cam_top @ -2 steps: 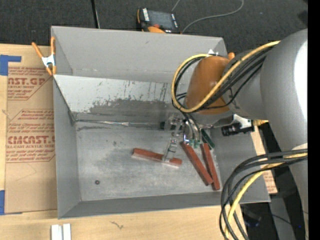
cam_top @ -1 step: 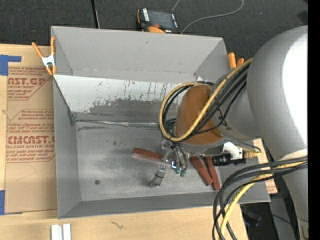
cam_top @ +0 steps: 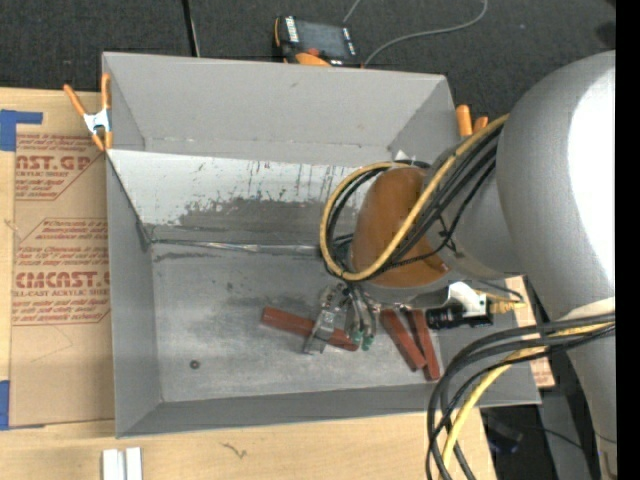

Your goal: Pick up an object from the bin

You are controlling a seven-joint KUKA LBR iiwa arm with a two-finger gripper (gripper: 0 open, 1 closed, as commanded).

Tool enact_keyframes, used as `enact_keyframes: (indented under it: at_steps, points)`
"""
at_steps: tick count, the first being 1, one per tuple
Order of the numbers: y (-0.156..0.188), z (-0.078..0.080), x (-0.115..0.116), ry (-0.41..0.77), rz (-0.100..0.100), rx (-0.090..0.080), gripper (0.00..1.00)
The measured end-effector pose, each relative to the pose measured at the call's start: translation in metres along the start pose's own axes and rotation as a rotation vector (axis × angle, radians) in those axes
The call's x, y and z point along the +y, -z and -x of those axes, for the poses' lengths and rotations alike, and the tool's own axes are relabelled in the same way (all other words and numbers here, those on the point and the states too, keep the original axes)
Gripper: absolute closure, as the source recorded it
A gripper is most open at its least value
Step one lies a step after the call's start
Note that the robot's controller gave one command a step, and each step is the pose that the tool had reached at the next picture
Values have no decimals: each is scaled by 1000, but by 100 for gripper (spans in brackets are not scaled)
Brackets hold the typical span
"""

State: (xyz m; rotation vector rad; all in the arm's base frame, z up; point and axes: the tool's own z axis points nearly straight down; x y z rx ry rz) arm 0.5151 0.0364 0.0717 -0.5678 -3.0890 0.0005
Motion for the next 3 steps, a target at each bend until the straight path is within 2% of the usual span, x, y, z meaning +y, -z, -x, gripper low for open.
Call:
enact_keyframes:
  at_steps: [1, 2, 3]
  points:
    - [0, 0, 0, 0, -1, 0, 0]
    - [0, 0, 0, 0, 0, -1, 100]
    - [161, 3, 5, 32, 4, -8, 100]
